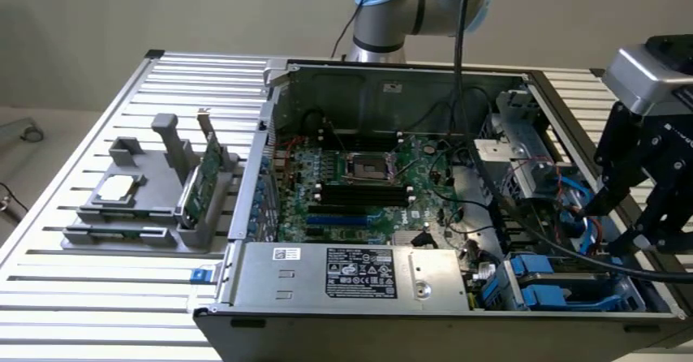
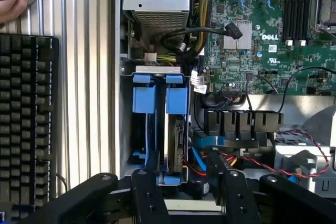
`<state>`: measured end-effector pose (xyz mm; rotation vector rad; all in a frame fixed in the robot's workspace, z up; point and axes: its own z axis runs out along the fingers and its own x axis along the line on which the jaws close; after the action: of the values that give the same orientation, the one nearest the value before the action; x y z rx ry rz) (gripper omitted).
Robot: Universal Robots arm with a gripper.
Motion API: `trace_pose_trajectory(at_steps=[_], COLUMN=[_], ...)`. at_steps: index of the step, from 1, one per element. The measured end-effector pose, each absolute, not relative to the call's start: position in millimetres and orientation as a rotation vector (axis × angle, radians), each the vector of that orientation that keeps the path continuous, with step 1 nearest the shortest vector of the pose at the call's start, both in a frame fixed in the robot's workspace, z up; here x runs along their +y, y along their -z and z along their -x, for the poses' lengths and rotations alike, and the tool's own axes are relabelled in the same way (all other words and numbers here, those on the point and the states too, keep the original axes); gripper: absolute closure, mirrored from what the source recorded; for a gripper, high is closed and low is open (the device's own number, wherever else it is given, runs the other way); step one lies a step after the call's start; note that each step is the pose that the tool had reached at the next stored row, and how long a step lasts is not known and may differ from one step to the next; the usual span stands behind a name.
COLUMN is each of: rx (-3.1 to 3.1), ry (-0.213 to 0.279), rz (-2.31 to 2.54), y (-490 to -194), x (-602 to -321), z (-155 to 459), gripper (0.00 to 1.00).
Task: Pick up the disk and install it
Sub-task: 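Insert the second disk wire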
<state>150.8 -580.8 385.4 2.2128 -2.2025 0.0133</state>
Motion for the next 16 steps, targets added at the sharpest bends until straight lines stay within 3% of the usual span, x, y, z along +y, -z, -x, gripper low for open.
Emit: trace_pose_trajectory(at_steps=[16], rx=[-2.203], ry=[-0.013], rz=[-2.213], y=[-386.6], x=[-580.8], z=[-150.8], gripper=[0.51])
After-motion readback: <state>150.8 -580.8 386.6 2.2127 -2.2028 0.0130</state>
